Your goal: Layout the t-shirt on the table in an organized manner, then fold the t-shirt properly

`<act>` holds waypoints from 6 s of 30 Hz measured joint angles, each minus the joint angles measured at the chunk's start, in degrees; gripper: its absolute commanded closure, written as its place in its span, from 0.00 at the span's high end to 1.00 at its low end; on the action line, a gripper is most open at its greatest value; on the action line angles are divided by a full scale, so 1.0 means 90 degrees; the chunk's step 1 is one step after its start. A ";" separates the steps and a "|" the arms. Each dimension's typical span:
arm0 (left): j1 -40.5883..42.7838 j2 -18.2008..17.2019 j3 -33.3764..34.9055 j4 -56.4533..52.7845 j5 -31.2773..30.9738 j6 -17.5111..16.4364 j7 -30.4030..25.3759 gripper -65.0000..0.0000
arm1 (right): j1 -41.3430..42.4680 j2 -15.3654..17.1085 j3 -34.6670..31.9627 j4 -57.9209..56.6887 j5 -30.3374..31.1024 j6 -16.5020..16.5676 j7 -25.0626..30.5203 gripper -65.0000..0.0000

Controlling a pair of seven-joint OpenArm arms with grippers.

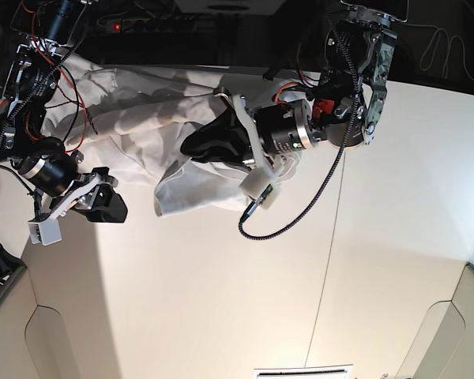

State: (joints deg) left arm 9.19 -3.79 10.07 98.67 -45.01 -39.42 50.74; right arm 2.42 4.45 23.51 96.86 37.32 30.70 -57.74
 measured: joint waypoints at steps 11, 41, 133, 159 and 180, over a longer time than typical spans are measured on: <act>0.0005 0.0000 -0.0046 0.0325 -0.0789 0.0000 0.0532 0.47 | 0.0000 0.0000 0.0000 0.0000 -0.0002 0.0000 0.0000 0.32; 0.0619 -0.0884 -0.1212 0.1535 0.1061 -0.0007 0.0593 0.51 | 0.0000 0.0000 0.0000 0.0000 0.0022 0.0000 0.0002 0.32; -0.1307 -0.0814 0.1982 -0.1620 0.4075 0.1715 -0.1265 0.40 | 0.0046 0.0733 0.1078 0.0000 -0.1076 -0.0104 0.0277 0.51; -0.1341 -0.0809 0.1982 -0.1630 0.4116 0.1715 -0.1336 0.40 | -0.0253 0.1744 0.2016 -0.3398 0.1280 0.0381 -0.0828 0.51; -0.1362 -0.0797 0.1982 -0.1632 0.4121 0.1717 -0.1333 0.40 | -0.0546 0.1498 0.1251 -0.3371 0.0707 0.0418 0.0061 0.51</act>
State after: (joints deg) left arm -3.07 -10.96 27.90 83.99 -7.92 -23.97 38.74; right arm -2.50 17.93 34.76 66.52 43.68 34.46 -57.19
